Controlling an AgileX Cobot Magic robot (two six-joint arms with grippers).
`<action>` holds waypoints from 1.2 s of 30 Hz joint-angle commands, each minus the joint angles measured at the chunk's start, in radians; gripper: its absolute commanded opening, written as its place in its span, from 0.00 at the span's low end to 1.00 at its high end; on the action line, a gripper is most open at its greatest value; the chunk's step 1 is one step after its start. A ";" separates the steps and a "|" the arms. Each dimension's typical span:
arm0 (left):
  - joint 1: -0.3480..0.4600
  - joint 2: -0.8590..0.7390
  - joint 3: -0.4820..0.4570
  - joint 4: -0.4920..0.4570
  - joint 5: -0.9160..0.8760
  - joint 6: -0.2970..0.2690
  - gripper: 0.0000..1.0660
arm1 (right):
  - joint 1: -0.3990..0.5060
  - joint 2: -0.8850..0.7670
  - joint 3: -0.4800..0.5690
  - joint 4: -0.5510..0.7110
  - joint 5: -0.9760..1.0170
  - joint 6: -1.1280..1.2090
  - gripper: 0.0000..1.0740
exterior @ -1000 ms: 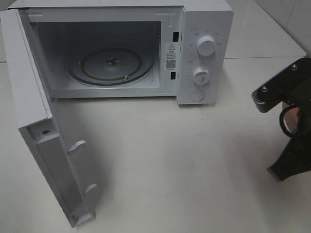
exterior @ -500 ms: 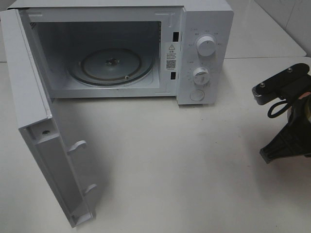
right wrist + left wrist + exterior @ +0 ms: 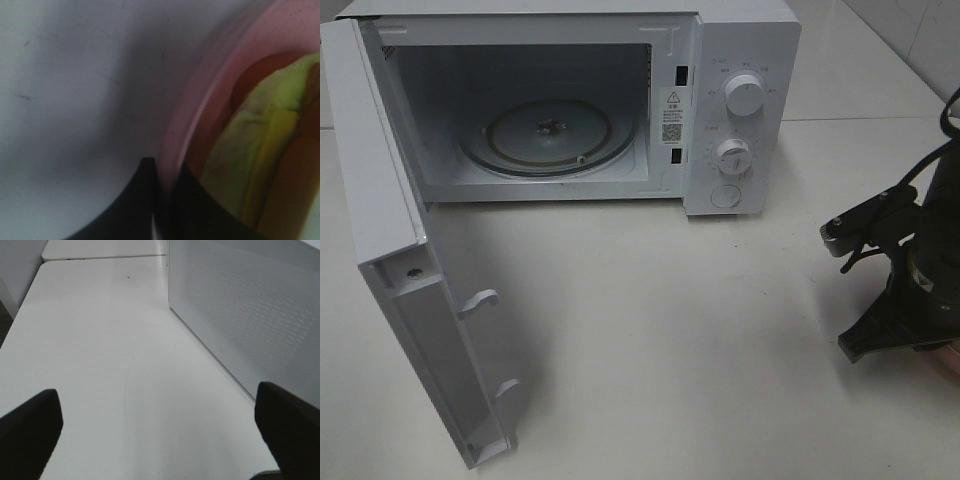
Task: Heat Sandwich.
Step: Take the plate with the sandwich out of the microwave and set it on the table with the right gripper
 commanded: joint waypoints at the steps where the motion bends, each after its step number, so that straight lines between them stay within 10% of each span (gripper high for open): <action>1: 0.004 -0.023 0.002 0.000 -0.008 -0.001 0.94 | -0.007 0.038 -0.005 -0.077 0.010 0.068 0.03; 36: 0.004 -0.023 0.002 0.000 -0.008 -0.001 0.94 | -0.007 0.068 -0.005 -0.243 -0.013 0.243 0.07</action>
